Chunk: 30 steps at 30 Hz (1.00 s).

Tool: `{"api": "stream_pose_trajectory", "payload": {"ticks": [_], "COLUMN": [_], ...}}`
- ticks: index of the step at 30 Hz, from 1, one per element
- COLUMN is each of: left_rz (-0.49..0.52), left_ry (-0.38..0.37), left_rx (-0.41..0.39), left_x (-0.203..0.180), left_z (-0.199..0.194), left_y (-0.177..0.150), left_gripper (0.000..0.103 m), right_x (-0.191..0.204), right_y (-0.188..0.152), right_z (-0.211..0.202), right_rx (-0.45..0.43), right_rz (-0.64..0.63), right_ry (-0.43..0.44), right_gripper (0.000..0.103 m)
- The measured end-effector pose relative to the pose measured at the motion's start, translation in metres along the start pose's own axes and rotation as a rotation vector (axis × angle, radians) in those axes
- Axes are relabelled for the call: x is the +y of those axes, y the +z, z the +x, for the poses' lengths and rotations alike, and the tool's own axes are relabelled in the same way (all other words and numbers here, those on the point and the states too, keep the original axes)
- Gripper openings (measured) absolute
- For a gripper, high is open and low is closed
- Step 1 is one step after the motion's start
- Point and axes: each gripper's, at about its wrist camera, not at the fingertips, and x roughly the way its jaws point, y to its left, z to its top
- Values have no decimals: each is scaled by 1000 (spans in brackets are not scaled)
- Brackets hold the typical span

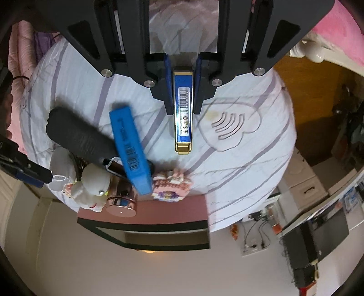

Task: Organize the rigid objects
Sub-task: 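Grasp the blue-gold lighter with the left tool while the right tool grasps the white cup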

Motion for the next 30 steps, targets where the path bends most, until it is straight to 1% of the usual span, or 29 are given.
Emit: {"api": "stream_pose_trajectory", "payload": {"ticks": [2, 7, 10, 13, 15, 17, 18, 19, 20, 22, 23, 25, 29, 30], "left_rz": [-7, -11, -22, -26, -34, -38, -42, -42, -46, -50, -49, -25, -51, -50], "left_ry": [10, 15, 3, 0, 0, -8, -15, -18, -18, -25, -29, -28, -56, -45], "left_rx": [5, 1, -2, -11, -18, -25, -28, -33, -37, -49, -54, -56, -50, -53], "left_x": [2, 2, 3, 4, 6, 7, 7, 8, 8, 9, 9, 7, 12, 11], "left_z": [0, -1, 1, 3, 6, 7, 8, 9, 10, 10, 11, 11, 12, 11], "left_y": [-1, -2, -2, -1, -1, 0, 0, 0, 0, 0, -1, -1, 1, 1], "left_gripper": [19, 19, 19, 23, 29, 32, 36, 37, 39, 39, 39, 39, 39, 30], "right_x": [3, 12, 17, 18, 18, 16, 14, 13, 11, 9, 7, 6, 6, 6], "right_y": [-1, -4, -3, -5, -6, -7, -8, -8, -8, -9, -11, -10, -8, -8], "right_z": [3, 7, 2, 2, 9, 15, 18, 23, 27, 35, 37, 38, 41, 42], "right_rx": [2, 21, 8, 14, 31, 37, 39, 49, 56, 86, 90, 95, 100, 100], "right_rz": [0, -18, -40, -59, -61, -51, -43, -37, -31, -16, -6, -5, -5, -10], "right_ry": [7, 39, 49, 58, 49, 65, 67, 70, 76, 93, 102, 109, 109, 105], "right_gripper": [85, 85, 85, 84, 84, 84, 83, 71, 65, 56, 55, 55, 55, 55]}}
